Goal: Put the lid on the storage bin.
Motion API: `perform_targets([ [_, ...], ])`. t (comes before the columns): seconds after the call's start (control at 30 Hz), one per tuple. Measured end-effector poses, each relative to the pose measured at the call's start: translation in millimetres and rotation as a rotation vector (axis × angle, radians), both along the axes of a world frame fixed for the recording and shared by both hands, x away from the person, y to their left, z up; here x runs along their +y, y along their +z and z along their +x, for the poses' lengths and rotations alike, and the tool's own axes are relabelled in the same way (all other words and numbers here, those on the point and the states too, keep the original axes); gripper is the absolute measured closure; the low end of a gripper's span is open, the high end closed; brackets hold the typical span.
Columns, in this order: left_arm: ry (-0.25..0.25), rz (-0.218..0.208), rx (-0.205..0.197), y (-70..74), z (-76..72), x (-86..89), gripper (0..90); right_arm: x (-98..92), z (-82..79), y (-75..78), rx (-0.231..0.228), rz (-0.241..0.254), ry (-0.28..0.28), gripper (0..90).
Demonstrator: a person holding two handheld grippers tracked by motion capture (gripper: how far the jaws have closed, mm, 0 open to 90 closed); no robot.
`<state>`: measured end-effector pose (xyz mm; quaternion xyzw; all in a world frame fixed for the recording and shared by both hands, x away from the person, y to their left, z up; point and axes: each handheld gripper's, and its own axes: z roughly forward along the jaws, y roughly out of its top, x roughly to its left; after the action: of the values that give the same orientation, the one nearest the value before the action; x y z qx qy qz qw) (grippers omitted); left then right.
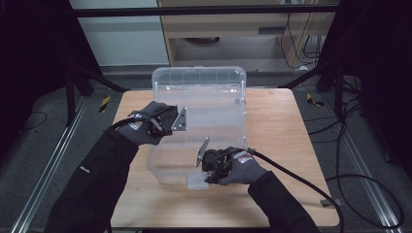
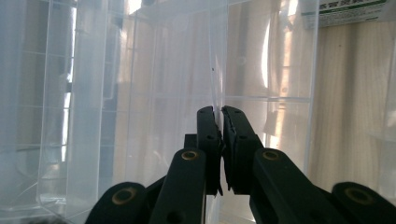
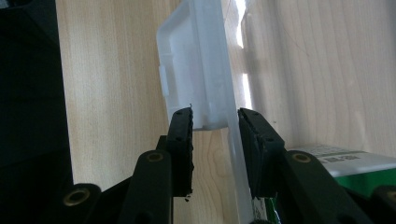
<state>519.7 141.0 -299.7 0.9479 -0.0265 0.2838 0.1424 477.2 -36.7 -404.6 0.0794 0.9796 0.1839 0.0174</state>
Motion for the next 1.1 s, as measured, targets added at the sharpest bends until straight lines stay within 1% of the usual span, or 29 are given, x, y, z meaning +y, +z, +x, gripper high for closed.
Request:
perform_targets([
  [0.07, -0.002, 0.002, 0.003, -0.3, -3.2, 0.9, 85.5, -0.1, -0.3, 0.0, -0.002, 0.000, 0.000, 66.6],
  [0.1, -0.006, -0.009, 0.001, -1.3, -4.5, 1.8, 85.4, -0.2, -0.3, 0.1, -0.002, 0.000, 0.001, 66.5],
  [0.27, -0.004, -0.027, 0.026, -3.2, -10.7, 4.8, 85.4, -0.5, -0.6, -0.2, -0.007, 0.004, 0.003, 66.5],
  [0.3, -0.007, -0.024, 0.025, -3.2, -11.6, 4.8, 85.4, -0.5, -0.6, -0.2, -0.008, 0.005, 0.003, 66.5],
  [0.33, -0.009, -0.031, 0.029, -4.1, -12.3, 5.1, 85.4, -0.6, -0.6, -0.2, -0.007, 0.005, 0.002, 66.4],
  [0.43, -0.004, -0.024, 0.039, -4.3, -14.3, 6.0, 85.1, -0.6, -0.5, 0.0, -0.008, 0.005, 0.004, 66.3],
  [0.5, 0.001, -0.020, 0.036, -5.8, -16.3, 6.2, 84.7, -1.4, -0.4, -0.2, -0.011, 0.011, 0.008, 66.3],
  [0.53, 0.001, -0.010, 0.036, -5.5, -16.7, 6.0, 84.7, -1.8, -0.5, -0.2, -0.012, 0.013, 0.006, 66.2],
  [0.57, -0.004, -0.012, 0.034, -6.0, -16.8, 5.8, 84.5, -2.1, -0.7, -0.3, -0.010, 0.017, 0.006, 66.2],
  [0.63, 0.000, -0.007, 0.041, -6.1, -18.0, 5.2, 84.5, -2.5, -0.9, -0.5, -0.013, 0.020, 0.008, 66.1],
  [0.7, 0.001, -0.008, 0.044, -7.2, -18.8, 5.1, 84.3, -2.4, -1.8, -0.2, -0.017, 0.019, 0.005, 66.0],
  [0.73, 0.010, -0.011, 0.055, -8.0, -19.9, 5.4, 84.1, -2.4, -2.2, -0.2, -0.019, 0.019, 0.003, 66.0],
  [0.77, 0.008, -0.010, 0.056, -8.1, -20.1, 5.7, 84.0, -2.5, -2.3, -0.3, -0.022, 0.021, 0.007, 65.9],
  [0.8, 0.000, -0.006, 0.051, -7.8, -19.9, 5.9, 83.9, -2.9, -2.3, -0.3, -0.025, 0.024, 0.011, 65.8],
  [0.97, 0.004, -0.006, 0.064, -8.8, -21.8, 6.7, 83.4, -5.3, -3.3, -1.1, -0.039, 0.046, 0.021, 65.4],
  [1.1, 0.008, -0.003, 0.061, -9.7, -22.1, 6.3, 82.8, -6.3, -5.1, -0.8, -0.055, 0.051, 0.013, 64.9],
])
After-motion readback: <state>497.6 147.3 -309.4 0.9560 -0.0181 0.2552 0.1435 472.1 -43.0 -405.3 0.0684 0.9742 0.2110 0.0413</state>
